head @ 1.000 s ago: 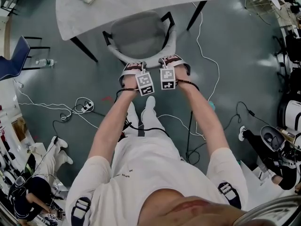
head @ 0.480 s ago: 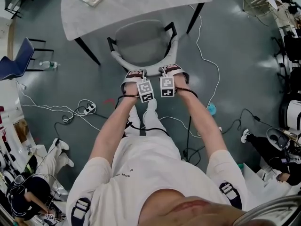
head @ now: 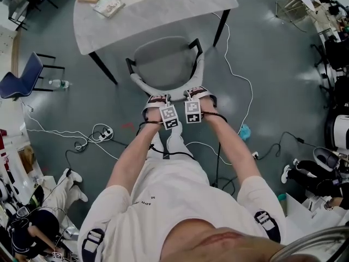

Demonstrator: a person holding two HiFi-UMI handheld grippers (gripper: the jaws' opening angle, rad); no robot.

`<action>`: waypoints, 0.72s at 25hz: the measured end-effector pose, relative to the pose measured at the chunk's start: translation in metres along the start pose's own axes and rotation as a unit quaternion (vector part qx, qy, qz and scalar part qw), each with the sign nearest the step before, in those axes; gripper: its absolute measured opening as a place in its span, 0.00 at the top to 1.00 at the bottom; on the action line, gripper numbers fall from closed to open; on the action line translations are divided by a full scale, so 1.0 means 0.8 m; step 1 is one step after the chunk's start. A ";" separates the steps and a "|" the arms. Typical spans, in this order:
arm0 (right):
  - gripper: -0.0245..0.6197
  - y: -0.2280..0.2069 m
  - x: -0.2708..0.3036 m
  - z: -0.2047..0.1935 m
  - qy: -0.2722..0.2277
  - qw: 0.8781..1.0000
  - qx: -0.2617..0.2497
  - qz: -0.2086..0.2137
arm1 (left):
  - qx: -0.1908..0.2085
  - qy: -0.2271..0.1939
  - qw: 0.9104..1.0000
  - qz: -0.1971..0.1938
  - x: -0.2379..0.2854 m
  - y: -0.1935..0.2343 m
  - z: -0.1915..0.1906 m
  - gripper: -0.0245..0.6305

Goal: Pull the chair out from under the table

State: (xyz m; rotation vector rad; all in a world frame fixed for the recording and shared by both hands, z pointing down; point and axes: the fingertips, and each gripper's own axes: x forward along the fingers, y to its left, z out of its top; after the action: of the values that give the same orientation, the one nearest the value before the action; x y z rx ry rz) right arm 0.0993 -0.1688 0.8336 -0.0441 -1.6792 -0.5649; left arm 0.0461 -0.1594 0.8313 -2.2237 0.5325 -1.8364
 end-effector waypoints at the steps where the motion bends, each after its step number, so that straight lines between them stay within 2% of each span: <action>1: 0.83 0.007 -0.002 0.000 0.000 1.000 0.000 0.003 | -0.001 0.000 1.000 -0.003 -0.002 -0.007 0.002 0.83; 18: 0.83 0.065 -0.025 0.007 0.011 1.000 -0.002 0.026 | -0.016 -0.005 0.999 -0.039 -0.028 -0.062 0.016 0.83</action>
State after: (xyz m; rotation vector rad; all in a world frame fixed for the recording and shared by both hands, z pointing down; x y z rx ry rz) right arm 0.1155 -0.1152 0.8316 -0.0836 -1.6507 -0.5275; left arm 0.0623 -0.1059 0.8273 -2.3034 0.4827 -1.8668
